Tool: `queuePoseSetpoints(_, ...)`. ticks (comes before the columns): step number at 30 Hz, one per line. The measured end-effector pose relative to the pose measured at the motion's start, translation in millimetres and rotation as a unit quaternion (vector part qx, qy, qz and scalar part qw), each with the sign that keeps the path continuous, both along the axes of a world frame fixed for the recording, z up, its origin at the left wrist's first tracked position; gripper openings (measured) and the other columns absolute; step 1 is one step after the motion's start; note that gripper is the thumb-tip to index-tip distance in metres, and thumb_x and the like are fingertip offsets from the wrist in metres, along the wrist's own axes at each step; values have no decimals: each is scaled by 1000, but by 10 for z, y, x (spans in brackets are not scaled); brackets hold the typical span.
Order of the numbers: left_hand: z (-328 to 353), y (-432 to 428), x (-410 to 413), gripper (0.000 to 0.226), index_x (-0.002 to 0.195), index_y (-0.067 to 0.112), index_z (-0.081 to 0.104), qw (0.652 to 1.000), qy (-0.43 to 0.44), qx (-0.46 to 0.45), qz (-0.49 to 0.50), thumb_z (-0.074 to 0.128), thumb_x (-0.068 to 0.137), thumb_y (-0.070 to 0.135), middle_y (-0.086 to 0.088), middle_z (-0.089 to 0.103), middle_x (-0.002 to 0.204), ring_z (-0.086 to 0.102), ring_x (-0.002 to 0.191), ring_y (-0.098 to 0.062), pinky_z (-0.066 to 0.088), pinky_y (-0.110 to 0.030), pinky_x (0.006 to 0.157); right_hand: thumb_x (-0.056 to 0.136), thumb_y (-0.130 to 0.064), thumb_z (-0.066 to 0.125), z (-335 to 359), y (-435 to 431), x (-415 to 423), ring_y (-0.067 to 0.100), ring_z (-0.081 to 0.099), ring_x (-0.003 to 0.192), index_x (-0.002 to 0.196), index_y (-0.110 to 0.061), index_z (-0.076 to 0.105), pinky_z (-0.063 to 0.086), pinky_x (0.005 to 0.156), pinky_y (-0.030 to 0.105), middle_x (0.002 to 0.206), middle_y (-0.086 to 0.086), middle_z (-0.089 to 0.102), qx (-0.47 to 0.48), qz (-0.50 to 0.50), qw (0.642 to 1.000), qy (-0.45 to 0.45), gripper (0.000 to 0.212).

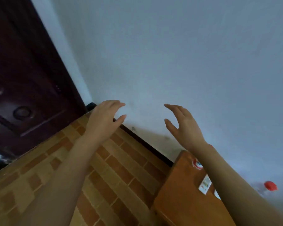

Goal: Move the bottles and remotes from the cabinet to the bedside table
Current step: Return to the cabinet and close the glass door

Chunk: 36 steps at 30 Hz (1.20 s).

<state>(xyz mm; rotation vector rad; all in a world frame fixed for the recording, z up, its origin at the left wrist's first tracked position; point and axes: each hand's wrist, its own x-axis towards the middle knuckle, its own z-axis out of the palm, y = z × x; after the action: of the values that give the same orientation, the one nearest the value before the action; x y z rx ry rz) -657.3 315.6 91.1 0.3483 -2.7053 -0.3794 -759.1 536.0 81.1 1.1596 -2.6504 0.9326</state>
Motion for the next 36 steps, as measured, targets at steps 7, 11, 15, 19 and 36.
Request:
queuePoseSetpoints(7,257,-819,2076,34,117,20,57,972,40,-6,230,58,86,33,-1,60,120,53,111,-22,42,-39,95,91,-23,49,442,-1417,1132,10,42,121,130,-22,44,28,102,24,128,-8,50,-50,227,973,-12,39)
queuePoseSetpoints(11,370,-992,3339,31,115,17,59,933,48,-4,356,59,86,29,-4,63,116,57,104,-23,42,-34,89,90,-28,48,536,-2167,2015,10,45,120,130,-26,43,37,101,29,130,-4,52,-70,343,936,-29,40)
queuePoseSetpoints(15,537,-940,4510,31,116,16,58,878,63,-25,474,57,88,27,-4,61,120,55,110,-24,41,-35,92,91,-24,50,632,-2713,2959,11,40,126,133,-23,40,30,102,24,134,-3,47,-76,463,882,-38,43)
queuePoseSetpoints(19,696,-669,5482,30,115,18,59,801,60,-67,591,56,88,30,-4,62,118,56,108,-24,42,-35,89,91,-22,50,730,-3131,3913,14,41,126,132,-20,43,31,100,23,134,-2,48,-84,568,817,-54,41)
queuePoseSetpoints(36,688,1293,6792,37,125,18,51,406,86,-73,907,51,90,31,-7,55,128,53,112,-26,43,-42,95,92,-25,48,889,-3249,6506,13,42,124,132,-22,43,34,99,25,132,-2,49,-68,873,479,-71,40)
